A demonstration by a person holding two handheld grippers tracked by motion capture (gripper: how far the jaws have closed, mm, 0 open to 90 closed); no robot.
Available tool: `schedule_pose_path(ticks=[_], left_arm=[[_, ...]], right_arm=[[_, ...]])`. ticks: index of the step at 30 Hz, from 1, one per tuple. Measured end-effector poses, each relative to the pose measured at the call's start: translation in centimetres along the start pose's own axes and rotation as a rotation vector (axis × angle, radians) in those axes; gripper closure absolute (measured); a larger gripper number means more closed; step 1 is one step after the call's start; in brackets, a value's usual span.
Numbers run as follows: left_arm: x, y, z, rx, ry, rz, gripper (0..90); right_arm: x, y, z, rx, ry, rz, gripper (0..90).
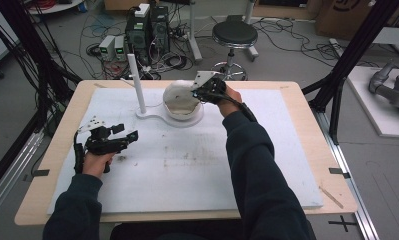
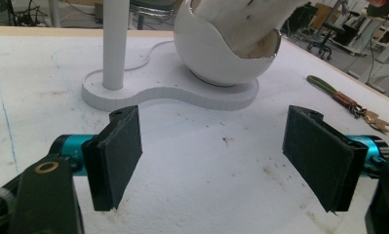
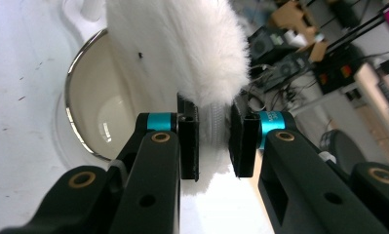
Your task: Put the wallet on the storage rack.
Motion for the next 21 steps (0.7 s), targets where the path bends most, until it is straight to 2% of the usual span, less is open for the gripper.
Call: schedule_pose_path(ticks=[2, 3, 4, 5, 6, 7, 8, 10, 14, 16, 19, 20, 21], left_arm=[[0.0, 0.0, 0.0, -0.002, 0.000, -0.002, 22.2], [0.0, 0.0, 0.0, -0.006, 0.001, -0.004, 22.2], [0.0, 0.0, 0.0, -0.006, 0.001, -0.004, 22.1], [-0.1, 0.0, 0.0, -0.005, 0.002, -0.004, 22.2], [-0.1, 0.0, 0.0, -0.007, 0.004, -0.003, 22.2], [-0.1, 0.0, 0.0, -0.007, 0.004, -0.003, 22.2], [0.0, 0.0, 0.0, -0.005, 0.006, 0.002, 22.2], [0.0, 0.1, -0.1, -0.005, 0.008, 0.004, 22.3], [0.0, 0.0, 0.0, -0.008, 0.007, 0.003, 22.4], [0.0, 0.0, 0.0, -0.010, 0.006, 0.003, 22.3], [0.0, 0.1, 0.0, -0.012, 0.009, 0.004, 22.4], [0.1, 0.1, -0.1, -0.013, 0.010, 0.004, 22.3], [0.0, 0.1, -0.1, -0.008, 0.010, 0.010, 22.4]], right_arm=[[0.5, -0.1, 0.3, 0.059, -0.027, 0.009, 71.3], [0.5, -0.1, 0.2, 0.120, -0.053, -0.008, 64.8], [0.4, -0.2, 0.2, 0.201, -0.094, -0.030, 58.6], [0.3, -0.3, 0.1, 0.282, -0.132, -0.067, 55.3], [0.1, -0.4, -0.2, 0.330, -0.163, -0.111, 55.4], [0.1, -0.4, -0.2, 0.330, -0.163, -0.111, 55.4], [-0.2, -0.5, -0.5, 0.413, -0.210, -0.197, 58.5], [-0.2, -0.6, -0.5, 0.447, -0.239, -0.234, 64.8], [0.6, -0.5, -0.1, 0.489, -0.242, -0.224, 67.7], [0.7, -0.7, -0.4, 0.528, -0.224, -0.285, 66.3], [0.9, -1.0, -0.4, 0.538, -0.201, -0.290, 70.7], [1.5, -1.0, 0.1, 0.496, -0.186, -0.237, 73.2], [1.6, -1.0, 0.3, 0.489, -0.191, -0.223, 73.9]])
Point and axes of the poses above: each handheld gripper's, and its own axes: x roughly forward along the jaws, y roughly out of its underside, z roughly to its left, the point moved 4 cm from there along x, roughly forward along the jaws, and after that the axes turned 2 degrees about -x, right-handed, at the moved point
